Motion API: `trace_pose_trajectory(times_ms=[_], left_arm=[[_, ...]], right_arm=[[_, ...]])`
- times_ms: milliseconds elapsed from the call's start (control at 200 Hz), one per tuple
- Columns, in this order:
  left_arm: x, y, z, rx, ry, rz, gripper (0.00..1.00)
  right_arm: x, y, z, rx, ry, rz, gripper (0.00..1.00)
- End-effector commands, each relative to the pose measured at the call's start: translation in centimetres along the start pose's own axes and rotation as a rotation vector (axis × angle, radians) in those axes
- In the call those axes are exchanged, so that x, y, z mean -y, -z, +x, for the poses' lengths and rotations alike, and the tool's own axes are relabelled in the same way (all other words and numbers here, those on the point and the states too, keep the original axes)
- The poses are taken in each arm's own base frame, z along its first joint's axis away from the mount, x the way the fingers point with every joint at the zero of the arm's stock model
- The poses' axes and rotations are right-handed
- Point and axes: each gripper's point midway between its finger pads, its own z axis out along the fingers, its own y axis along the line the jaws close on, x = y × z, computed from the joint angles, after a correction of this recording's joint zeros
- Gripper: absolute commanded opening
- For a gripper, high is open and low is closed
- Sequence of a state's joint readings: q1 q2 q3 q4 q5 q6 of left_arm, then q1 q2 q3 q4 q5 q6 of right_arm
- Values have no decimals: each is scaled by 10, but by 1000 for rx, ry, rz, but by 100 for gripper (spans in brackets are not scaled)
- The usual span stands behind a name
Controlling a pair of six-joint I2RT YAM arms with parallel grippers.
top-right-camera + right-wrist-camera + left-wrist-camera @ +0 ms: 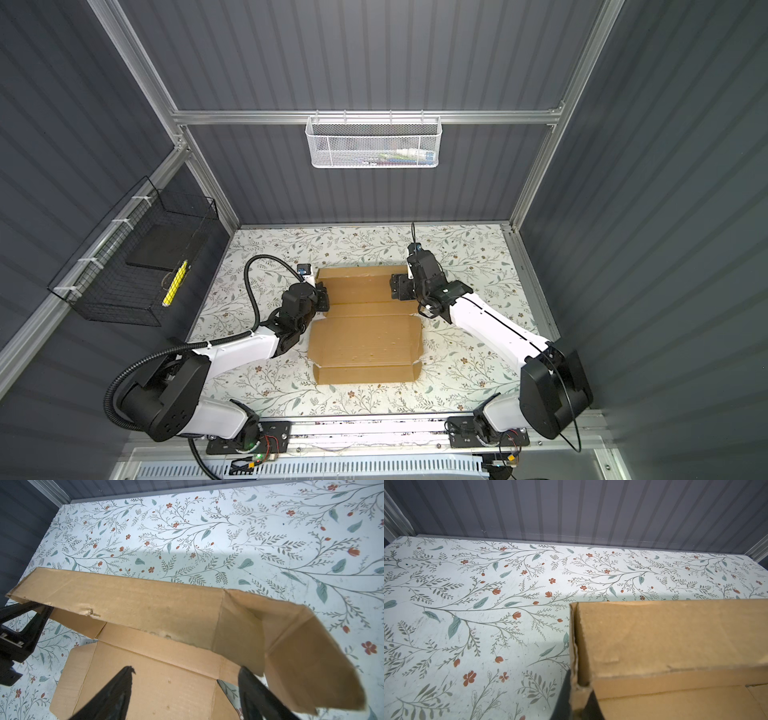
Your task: Fold the paper box
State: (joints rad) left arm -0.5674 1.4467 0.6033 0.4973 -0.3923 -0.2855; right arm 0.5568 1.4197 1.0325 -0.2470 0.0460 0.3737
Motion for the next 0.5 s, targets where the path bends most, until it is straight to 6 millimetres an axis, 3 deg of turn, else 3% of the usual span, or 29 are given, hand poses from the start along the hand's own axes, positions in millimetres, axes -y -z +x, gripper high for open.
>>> trace_pose_trajectory(times_ms=[0, 490], left_arm=[[1, -3, 16, -67, 9, 12, 0], [2, -3, 15, -66, 15, 22, 0]], right_arm=[[-7, 0, -8, 15, -8, -36, 80], [-21, -3, -6, -2, -42, -117, 79]])
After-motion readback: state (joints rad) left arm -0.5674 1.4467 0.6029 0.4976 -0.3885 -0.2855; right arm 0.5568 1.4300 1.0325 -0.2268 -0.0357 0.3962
